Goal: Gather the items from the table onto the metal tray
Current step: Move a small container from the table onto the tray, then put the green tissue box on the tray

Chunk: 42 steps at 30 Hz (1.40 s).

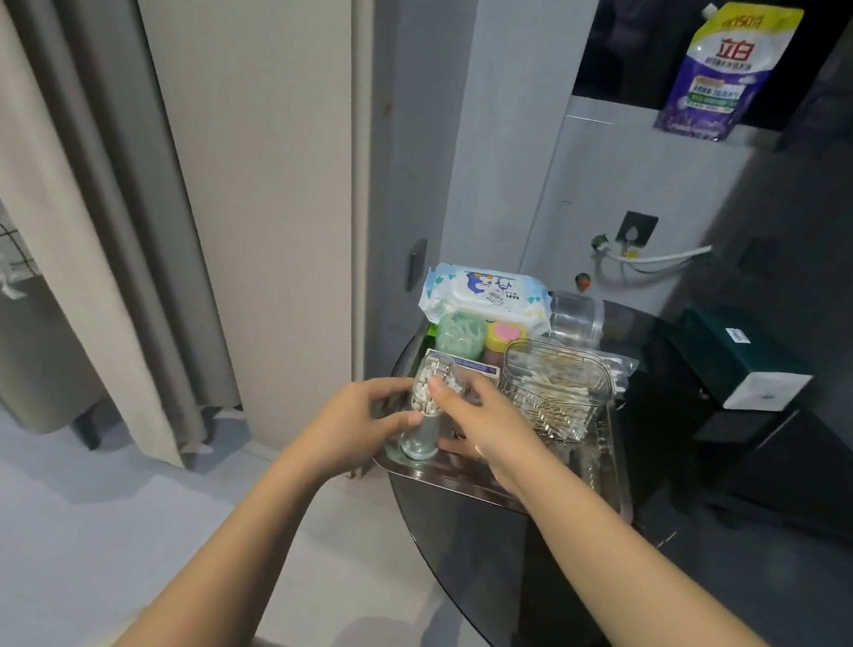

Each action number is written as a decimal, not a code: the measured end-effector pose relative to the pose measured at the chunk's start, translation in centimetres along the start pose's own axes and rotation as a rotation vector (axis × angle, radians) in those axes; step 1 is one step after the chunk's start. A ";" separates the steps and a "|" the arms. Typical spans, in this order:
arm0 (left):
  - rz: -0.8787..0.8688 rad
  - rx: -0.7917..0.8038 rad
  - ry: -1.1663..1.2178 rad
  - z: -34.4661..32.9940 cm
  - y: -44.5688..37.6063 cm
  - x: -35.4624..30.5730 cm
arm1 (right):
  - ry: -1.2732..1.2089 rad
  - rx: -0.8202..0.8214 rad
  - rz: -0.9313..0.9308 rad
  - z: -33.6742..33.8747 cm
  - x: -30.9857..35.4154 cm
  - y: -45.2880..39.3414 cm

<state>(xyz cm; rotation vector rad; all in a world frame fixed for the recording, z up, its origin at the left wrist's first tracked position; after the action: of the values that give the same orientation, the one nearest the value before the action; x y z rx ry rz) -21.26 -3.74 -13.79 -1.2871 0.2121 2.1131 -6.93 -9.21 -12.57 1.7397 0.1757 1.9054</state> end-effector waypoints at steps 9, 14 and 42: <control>-0.045 -0.092 0.140 0.0 0.1 -1.1 | 0.069 -0.055 0.054 0.7 -0.1 0.7; -0.123 -0.218 0.066 -0.3 0.1 -2.2 | 0.114 -0.119 0.105 1.7 0.0 1.0; -0.200 0.164 0.294 -24.5 -14.2 -14.8 | -0.111 -0.663 0.119 29.6 -5.2 1.8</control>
<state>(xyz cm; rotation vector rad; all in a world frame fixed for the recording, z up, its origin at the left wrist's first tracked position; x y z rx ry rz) 9.91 -10.17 -11.11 -1.4519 0.3584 1.6995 20.78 -20.96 -11.74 1.4035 -0.5528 1.6700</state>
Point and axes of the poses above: each hand's wrist, its own y-axis away from the middle knuckle, its own z-axis out of the back of the hand, x = y × z, the point moved 2 cm from there along -y, towards the middle knuckle, and after that the axes turned 12 degrees about -z, right-handed, at the moved point
